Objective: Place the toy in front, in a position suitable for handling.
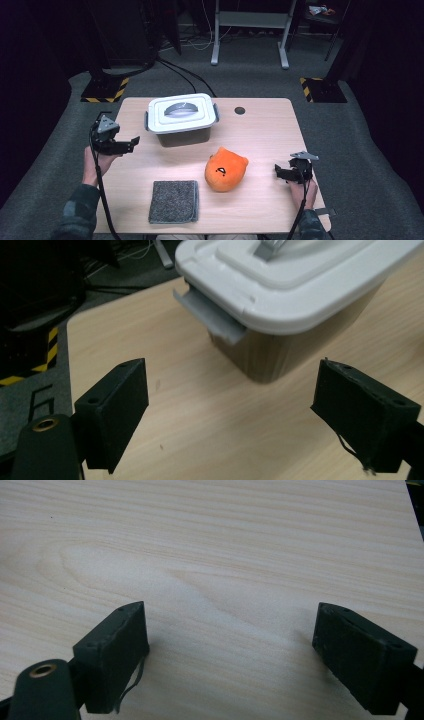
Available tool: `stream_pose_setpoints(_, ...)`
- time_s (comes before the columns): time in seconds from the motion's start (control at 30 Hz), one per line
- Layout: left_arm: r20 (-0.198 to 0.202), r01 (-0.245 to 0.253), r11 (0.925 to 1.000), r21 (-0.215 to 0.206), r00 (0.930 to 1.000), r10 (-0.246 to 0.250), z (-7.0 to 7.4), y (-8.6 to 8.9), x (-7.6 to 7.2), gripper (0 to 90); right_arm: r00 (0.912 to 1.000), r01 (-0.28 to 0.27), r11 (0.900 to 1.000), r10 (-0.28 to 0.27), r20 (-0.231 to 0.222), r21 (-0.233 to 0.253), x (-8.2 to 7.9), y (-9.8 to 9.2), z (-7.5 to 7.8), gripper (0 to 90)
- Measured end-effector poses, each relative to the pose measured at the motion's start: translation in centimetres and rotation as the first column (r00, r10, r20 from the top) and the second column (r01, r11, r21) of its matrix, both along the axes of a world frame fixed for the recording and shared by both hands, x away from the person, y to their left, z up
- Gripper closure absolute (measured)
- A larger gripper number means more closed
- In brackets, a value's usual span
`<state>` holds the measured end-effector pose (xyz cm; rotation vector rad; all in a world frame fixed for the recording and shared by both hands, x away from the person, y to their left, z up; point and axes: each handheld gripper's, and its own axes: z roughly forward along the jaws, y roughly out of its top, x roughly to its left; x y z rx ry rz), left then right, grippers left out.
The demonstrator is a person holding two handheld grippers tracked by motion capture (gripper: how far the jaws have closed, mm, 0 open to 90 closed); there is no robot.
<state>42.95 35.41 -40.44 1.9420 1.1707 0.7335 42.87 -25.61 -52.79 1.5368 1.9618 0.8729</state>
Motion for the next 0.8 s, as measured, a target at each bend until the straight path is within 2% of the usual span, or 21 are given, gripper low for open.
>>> stream_pose_setpoints(0.07, -0.009, -0.023, 0.9997, -0.009, 0.9997, 0.023, -1.2, 0.1, -0.6, 14.2, 1.0000, 0.000, 1.000, 0.000, 0.000, 0.001, 0.0, 0.0, 0.0, 13.6)
stream_pose_setpoints(0.1, -0.009, -0.023, 0.9997, -0.009, 0.9997, 0.023, -1.2, 0.1, -0.6, 14.2, 1.0000, 0.000, 1.000, 0.000, 0.000, 0.001, 0.0, 0.0, 0.0, 13.6)
stream_pose_setpoints(0.13, -0.022, -0.045, 0.9990, 0.002, 0.9987, 0.045, -2.6, 0.1, -1.1, 14.2, 1.0000, 0.000, 1.000, 0.000, 0.000, 0.000, 0.0, 0.0, 0.0, 13.6)
stream_pose_setpoints(0.17, -0.022, -0.045, 0.9990, 0.002, 0.9987, 0.045, -2.6, 0.1, -1.1, 14.2, 1.0000, 0.000, 1.000, 0.000, 0.000, 0.000, 0.0, 0.0, 0.0, 13.6)
stream_pose_setpoints(0.2, -0.046, -0.055, 0.9984, -0.015, 0.9975, 0.054, -4.2, 0.1, -1.5, 14.2, 1.0000, 0.000, 1.000, 0.000, 0.000, 0.000, 0.0, 0.0, 0.0, 13.6)
stream_pose_setpoints(0.23, -0.046, -0.055, 0.9984, -0.015, 0.9975, 0.054, -4.2, 0.1, -1.5, 14.1, 1.0000, 0.000, 1.000, 0.000, 0.000, 0.000, 0.0, 0.0, 0.0, 13.6)
stream_pose_setpoints(0.27, -0.074, -0.066, 0.9978, -0.001, 0.9951, 0.066, -5.7, -0.1, -1.8, 13.6, 1.0000, 0.000, 1.000, 0.000, 0.001, 0.001, 0.0, 0.0, 0.0, 13.6)
stream_pose_setpoints(0.4, -0.118, -0.081, 0.9967, -0.007, 0.9898, 0.079, -8.4, -0.4, -2.2, 13.0, 1.0000, 0.001, 1.000, -0.001, 0.001, 0.001, 0.0, 0.0, 0.0, 13.6)
stream_pose_setpoints(0.43, -0.124, -0.083, 0.9966, -0.005, 0.9890, 0.081, -8.9, -0.4, -2.2, 12.9, 1.0000, 0.001, 1.000, -0.001, 0.000, 0.001, 0.0, 0.0, 0.0, 13.6)
stream_pose_setpoints(0.47, -0.124, -0.083, 0.9966, -0.005, 0.9890, 0.081, -8.9, -0.4, -2.2, 12.7, 1.0000, 0.001, 1.000, -0.001, 0.001, 0.000, 0.0, 0.0, 0.0, 13.6)
stream_pose_setpoints(0.5, -0.115, -0.117, 0.9931, 0.008, 0.9864, 0.117, -10.1, -0.6, -2.3, 12.6, 1.0000, 0.001, 1.000, -0.001, 0.000, 0.000, 0.0, 0.0, 0.0, 13.6)
stream_pose_setpoints(0.63, -0.138, -0.175, 0.9846, 0.006, 0.9750, 0.174, -11.8, -0.4, -2.3, 12.5, 1.0000, -0.001, 1.000, 0.001, 0.001, 0.002, 0.0, 0.0, 0.0, 13.6)
stream_pose_setpoints(0.67, -0.138, -0.175, 0.9846, 0.006, 0.9750, 0.174, -11.8, -0.4, -2.3, 12.4, 1.0000, -0.001, 1.000, 0.001, 0.001, 0.002, 0.0, 0.0, 0.0, 13.6)
stream_pose_setpoints(0.7, -0.147, -0.186, 0.9826, 0.003, 0.9718, 0.184, -12.5, -0.3, -2.3, 12.4, 1.0000, 0.000, 1.000, 0.000, 0.001, 0.002, 0.0, 0.0, 0.0, 13.6)
stream_pose_setpoints(0.73, -0.142, -0.198, 0.9801, -0.018, 0.9708, 0.193, -12.6, -0.3, -2.3, 12.0, 1.0000, 0.000, 1.000, 0.000, 0.000, 0.002, 0.0, 0.0, 0.0, 13.5)
stream_pose_setpoints(0.8, -0.136, -0.195, 0.9808, -0.005, 0.9718, 0.193, -12.6, -0.2, -2.3, 12.1, 1.0000, 0.002, 1.000, -0.002, 0.000, 0.002, 0.0, 0.0, 0.0, 13.5)
